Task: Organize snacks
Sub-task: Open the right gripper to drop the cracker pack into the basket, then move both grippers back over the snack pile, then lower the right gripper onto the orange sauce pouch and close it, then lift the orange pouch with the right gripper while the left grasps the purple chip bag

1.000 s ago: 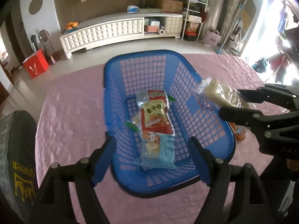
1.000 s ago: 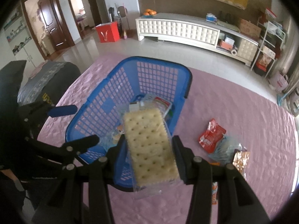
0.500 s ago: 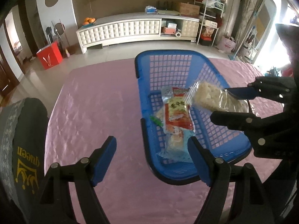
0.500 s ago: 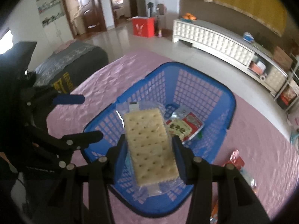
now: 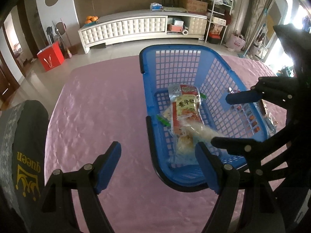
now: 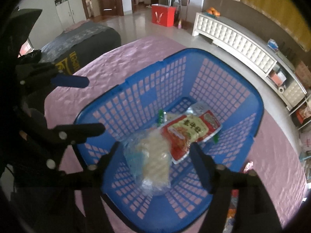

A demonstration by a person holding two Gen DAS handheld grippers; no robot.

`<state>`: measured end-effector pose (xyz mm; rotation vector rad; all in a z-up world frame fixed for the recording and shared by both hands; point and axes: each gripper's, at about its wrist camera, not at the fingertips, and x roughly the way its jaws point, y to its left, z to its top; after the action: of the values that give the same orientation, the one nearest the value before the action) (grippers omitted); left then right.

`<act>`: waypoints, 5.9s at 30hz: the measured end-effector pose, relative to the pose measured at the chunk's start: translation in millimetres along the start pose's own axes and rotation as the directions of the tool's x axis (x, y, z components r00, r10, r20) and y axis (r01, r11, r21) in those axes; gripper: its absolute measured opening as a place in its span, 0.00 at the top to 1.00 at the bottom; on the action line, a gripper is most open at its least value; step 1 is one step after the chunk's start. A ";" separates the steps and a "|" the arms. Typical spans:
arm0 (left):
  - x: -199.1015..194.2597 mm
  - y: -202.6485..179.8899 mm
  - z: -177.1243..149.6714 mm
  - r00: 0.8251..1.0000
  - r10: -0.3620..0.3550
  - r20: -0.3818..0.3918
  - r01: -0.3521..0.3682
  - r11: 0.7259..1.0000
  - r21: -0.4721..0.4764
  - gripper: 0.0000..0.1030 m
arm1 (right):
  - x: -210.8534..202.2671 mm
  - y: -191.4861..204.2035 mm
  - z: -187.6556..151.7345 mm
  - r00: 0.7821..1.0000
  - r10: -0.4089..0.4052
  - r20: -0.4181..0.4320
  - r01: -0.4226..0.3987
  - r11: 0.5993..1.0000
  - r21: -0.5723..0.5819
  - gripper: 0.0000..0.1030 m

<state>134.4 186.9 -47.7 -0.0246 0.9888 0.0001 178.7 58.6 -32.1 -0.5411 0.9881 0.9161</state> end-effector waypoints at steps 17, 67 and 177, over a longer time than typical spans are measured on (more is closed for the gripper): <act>-48.2 -71.4 5.2 0.997 -0.032 0.070 0.026 0.996 0.090 0.26 | -89.0 -30.4 -42.9 0.990 -0.084 0.114 0.068 0.988 0.138 0.22; 115.4 -257.4 45.4 0.986 -0.096 -0.136 0.115 0.984 0.136 0.26 | -33.9 -230.2 -193.7 1.000 0.028 -0.002 -0.022 0.828 0.561 0.22; 97.6 -354.8 103.4 0.993 -0.088 -0.080 0.119 0.715 0.689 0.45 | -115.6 -233.4 -211.5 0.958 -0.287 0.016 0.224 0.781 0.583 0.26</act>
<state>278.5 -166.8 -65.1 0.6229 0.9761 -0.4843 250.2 -269.3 -31.3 -0.0985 1.0067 0.3567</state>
